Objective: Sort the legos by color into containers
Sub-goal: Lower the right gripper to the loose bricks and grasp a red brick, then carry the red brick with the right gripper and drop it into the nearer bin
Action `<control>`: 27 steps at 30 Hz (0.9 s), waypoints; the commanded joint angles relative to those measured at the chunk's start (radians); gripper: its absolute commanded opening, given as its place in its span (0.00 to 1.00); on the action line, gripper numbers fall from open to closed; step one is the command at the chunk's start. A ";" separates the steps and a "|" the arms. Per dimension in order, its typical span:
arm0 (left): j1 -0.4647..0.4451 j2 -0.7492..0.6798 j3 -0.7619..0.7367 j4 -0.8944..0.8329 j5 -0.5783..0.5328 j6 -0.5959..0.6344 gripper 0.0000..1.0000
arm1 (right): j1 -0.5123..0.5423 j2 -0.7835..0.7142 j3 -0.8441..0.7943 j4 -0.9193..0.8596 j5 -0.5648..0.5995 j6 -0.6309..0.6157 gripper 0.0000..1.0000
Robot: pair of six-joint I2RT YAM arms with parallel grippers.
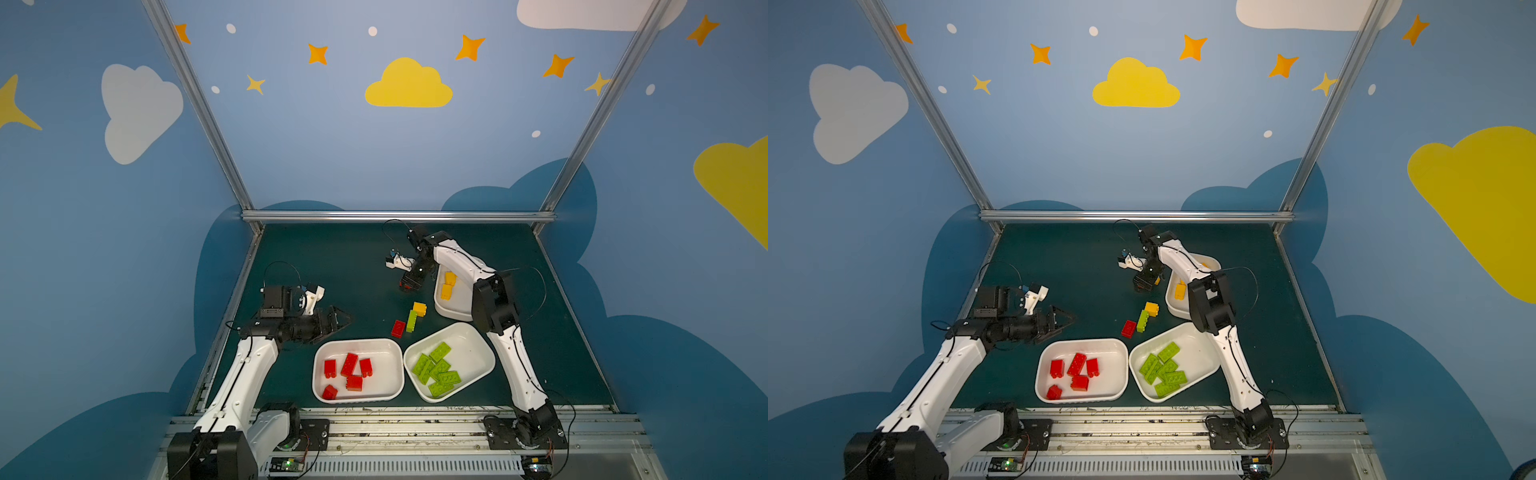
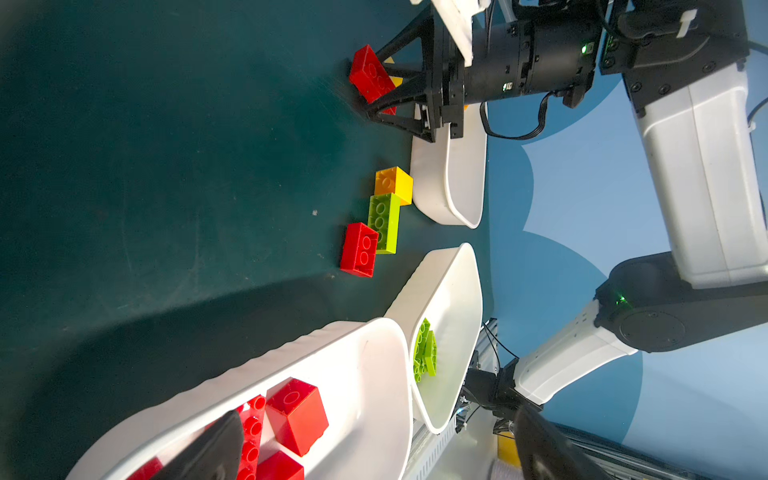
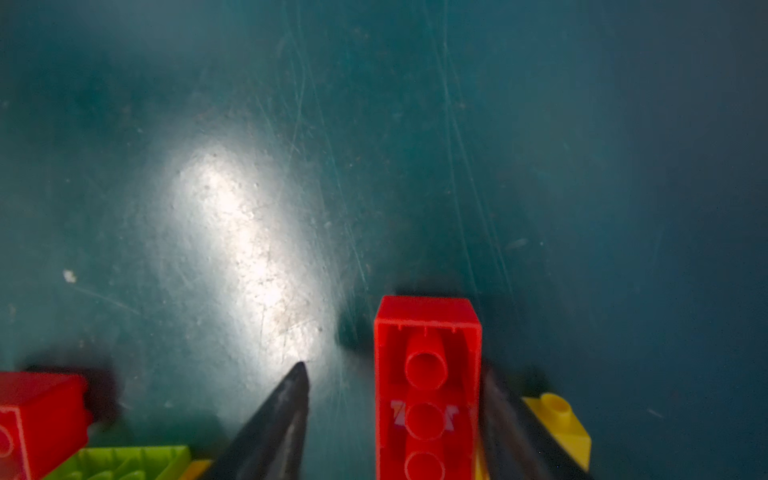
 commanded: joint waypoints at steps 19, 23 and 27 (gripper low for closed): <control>-0.001 0.033 0.025 0.005 0.006 0.030 1.00 | 0.051 -0.406 -0.318 0.055 -0.148 0.176 0.24; 0.001 0.057 0.035 0.002 0.006 0.039 1.00 | 0.129 -0.596 -0.552 0.150 -0.208 0.166 0.25; 0.007 0.080 0.059 -0.015 0.009 0.054 1.00 | 0.245 -0.718 -0.699 0.177 -0.242 0.173 0.25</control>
